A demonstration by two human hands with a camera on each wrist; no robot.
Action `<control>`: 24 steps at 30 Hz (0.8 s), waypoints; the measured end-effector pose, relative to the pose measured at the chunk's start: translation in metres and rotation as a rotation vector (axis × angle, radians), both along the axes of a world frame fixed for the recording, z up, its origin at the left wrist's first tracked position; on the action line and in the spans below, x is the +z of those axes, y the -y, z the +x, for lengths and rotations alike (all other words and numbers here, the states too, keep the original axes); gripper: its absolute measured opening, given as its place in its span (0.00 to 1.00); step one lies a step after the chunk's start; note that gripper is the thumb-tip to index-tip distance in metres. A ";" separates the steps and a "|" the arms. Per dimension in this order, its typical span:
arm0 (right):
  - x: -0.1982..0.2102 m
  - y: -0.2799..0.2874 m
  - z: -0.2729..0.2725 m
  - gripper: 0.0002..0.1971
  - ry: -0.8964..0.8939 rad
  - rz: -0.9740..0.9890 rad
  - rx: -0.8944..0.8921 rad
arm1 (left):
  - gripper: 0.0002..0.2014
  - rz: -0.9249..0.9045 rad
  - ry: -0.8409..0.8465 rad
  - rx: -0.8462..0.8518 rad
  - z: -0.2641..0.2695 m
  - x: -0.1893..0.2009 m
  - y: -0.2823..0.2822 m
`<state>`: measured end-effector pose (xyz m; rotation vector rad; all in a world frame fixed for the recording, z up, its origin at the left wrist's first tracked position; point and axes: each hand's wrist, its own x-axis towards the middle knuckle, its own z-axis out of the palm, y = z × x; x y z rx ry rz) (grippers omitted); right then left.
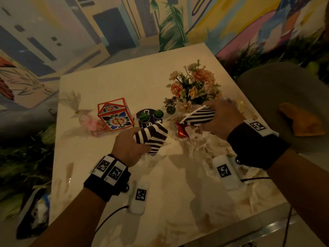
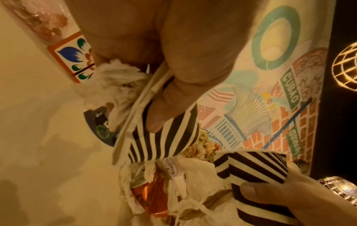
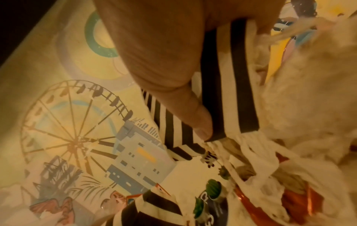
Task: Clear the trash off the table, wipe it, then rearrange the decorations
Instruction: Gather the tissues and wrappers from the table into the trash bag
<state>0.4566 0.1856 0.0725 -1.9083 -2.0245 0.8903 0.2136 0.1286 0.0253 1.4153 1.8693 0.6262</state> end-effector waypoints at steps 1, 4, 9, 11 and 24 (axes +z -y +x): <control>0.004 0.000 -0.001 0.29 -0.012 0.013 -0.010 | 0.22 0.010 0.019 0.004 0.001 0.003 0.000; 0.009 0.001 0.001 0.30 -0.039 0.012 -0.043 | 0.23 0.019 0.051 -0.018 0.007 0.008 0.002; 0.011 0.008 0.003 0.33 -0.053 0.010 -0.075 | 0.23 0.028 0.114 0.006 0.007 0.019 0.003; 0.017 0.009 0.003 0.30 -0.132 0.035 -0.109 | 0.22 0.028 0.185 0.043 0.002 0.023 0.003; 0.033 0.019 -0.015 0.28 -0.101 0.132 0.001 | 0.22 0.093 0.205 -0.013 -0.008 0.035 0.015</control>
